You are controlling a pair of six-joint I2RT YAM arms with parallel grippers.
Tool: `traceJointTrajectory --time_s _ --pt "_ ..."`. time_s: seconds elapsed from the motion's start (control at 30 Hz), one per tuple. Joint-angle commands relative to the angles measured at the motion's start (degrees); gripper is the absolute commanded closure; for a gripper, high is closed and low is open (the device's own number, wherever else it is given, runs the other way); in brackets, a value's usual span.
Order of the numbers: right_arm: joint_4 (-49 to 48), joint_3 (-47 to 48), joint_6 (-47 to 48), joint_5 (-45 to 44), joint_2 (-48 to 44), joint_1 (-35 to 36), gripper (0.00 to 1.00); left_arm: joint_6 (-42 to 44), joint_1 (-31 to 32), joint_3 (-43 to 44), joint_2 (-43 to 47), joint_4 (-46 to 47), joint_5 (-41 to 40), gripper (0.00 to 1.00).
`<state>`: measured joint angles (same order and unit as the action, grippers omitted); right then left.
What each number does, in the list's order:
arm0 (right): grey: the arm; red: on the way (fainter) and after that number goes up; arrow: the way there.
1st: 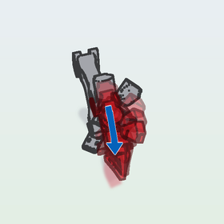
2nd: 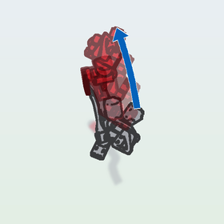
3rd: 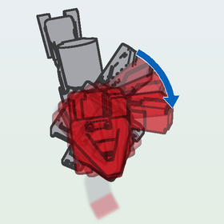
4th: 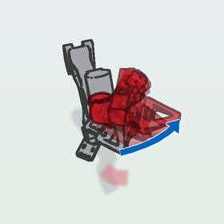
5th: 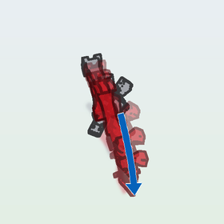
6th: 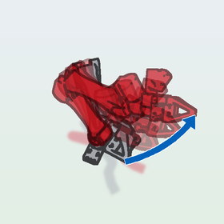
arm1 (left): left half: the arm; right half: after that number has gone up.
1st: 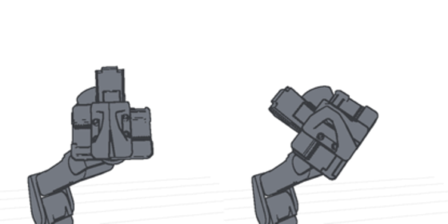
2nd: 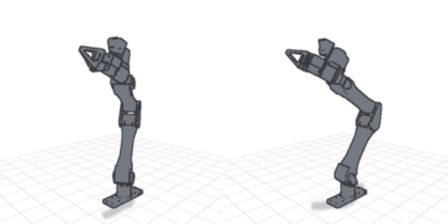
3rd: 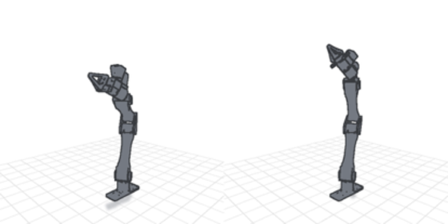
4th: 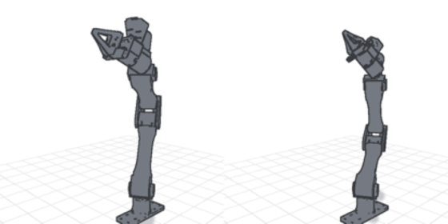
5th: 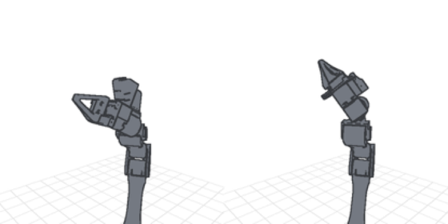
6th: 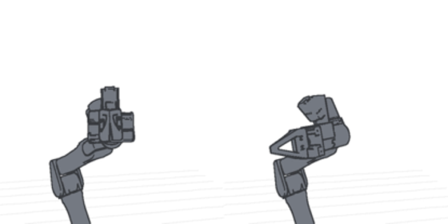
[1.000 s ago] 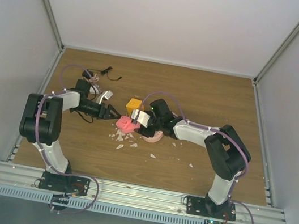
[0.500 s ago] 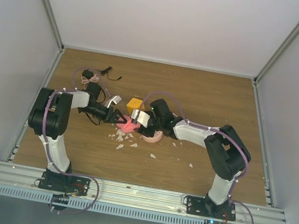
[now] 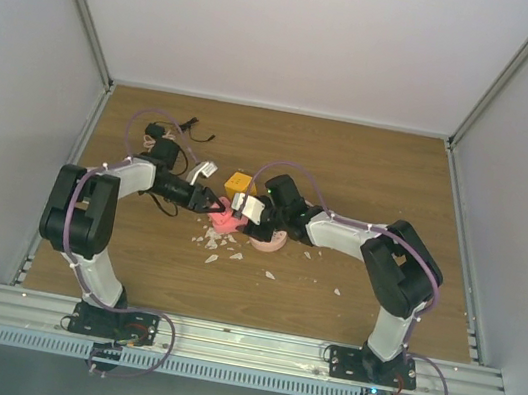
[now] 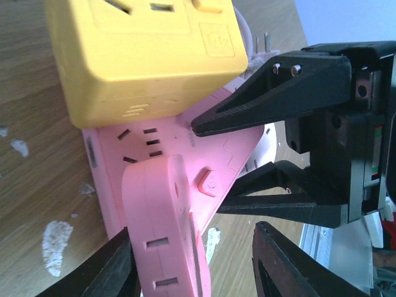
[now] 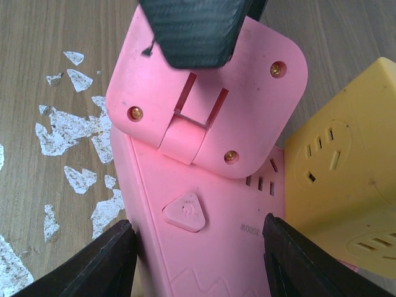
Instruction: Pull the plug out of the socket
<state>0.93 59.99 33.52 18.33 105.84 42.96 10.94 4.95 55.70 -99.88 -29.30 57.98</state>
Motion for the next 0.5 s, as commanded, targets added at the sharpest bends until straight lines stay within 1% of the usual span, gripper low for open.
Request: traceJointTrajectory --time_s 0.0,0.17,0.27,0.47 --pt "4.43 -0.81 -2.04 -0.94 2.00 -0.06 0.44 0.39 2.38 0.31 1.11 0.39 -1.46 0.52" --pt "4.38 -0.48 -2.39 -1.04 2.17 0.13 0.44 -0.30 3.35 1.07 1.80 0.37 -5.29 0.55" --pt "4.11 -0.44 -2.48 -1.37 2.31 0.49 0.44 -0.79 3.40 1.17 2.50 0.35 -6.04 0.58" --pt "3.71 -0.05 -2.67 -3.08 2.69 1.56 0.44 -1.56 3.49 1.56 2.03 -0.05 -4.83 0.71"
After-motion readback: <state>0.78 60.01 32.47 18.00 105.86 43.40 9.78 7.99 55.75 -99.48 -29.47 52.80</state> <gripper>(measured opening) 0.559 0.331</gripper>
